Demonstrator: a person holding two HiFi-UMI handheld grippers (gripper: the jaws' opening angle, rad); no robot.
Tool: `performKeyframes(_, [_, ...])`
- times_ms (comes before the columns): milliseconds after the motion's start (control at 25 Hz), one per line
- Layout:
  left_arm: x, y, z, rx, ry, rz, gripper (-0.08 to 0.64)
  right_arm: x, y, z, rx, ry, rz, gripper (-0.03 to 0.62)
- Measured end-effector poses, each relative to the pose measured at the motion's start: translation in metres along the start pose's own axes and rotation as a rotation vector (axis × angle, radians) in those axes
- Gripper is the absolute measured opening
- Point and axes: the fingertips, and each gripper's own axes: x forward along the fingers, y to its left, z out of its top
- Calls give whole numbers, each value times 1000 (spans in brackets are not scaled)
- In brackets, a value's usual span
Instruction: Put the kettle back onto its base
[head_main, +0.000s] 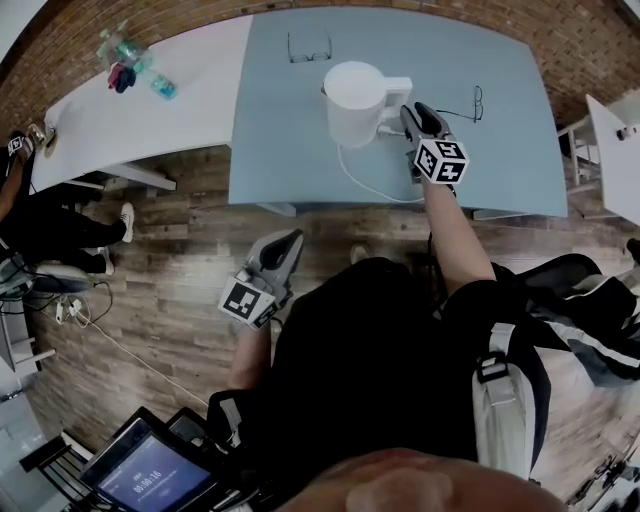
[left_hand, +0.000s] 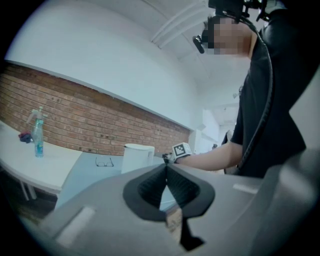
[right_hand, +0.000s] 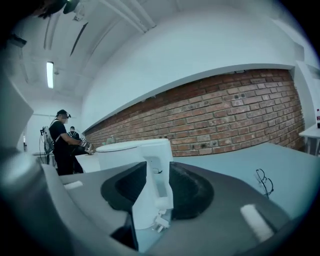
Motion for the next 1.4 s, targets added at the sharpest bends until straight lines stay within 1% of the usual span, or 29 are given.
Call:
performKeyframes(160, [-9, -2, 3, 11, -5, -8, 1, -26, 31, 8, -68, -34, 62, 87])
performKeyframes(280, [-19, -3, -2, 17, -4, -11, 1, -50, 55, 12, -114, -62, 108, 64])
performKeyframes(360, [-27, -4, -7, 19, -8, -20, 0, -67, 70, 15, -112, -83, 134, 10])
performKeyframes(400, [-31, -5, -10, 22, -8, -25, 2, -76, 78, 16, -104, -94, 145, 3])
performKeyframes(520, [-45, -8, -15, 23, -7, -34, 1, -100, 103, 17, -88, -114, 175, 3])
performKeyframes(720, [-66, -14, -23, 21, -9, -48, 2, -132, 146, 11, -102, -125, 224, 3])
performKeyframes(840, [-80, -27, -24, 17, -10, -66, 1, -157, 171, 9, -108, -127, 251, 3])
performKeyframes(960, [-95, -44, -18, 1, -35, -85, 2, -181, 196, 1, -116, -117, 282, 3])
performKeyframes(1040, [-108, -56, -22, -5, -42, -91, 1, -198, 211, -2, -119, -115, 296, 3])
performKeyframes(1120, [-124, -66, -35, 2, -12, -92, 0, -217, 226, -2, -139, -122, 309, 3])
performKeyframes(1200, [-136, -76, -41, 3, -2, -99, 1, -233, 240, -3, -170, -126, 327, 3])
performKeyframes(1280, [-143, -86, -41, 2, -10, -114, 1, -247, 255, -6, -195, -120, 348, 3])
performKeyframes(1400, [-148, -99, -32, -9, -45, -139, 0, -263, 275, -12, -216, -109, 378, 3])
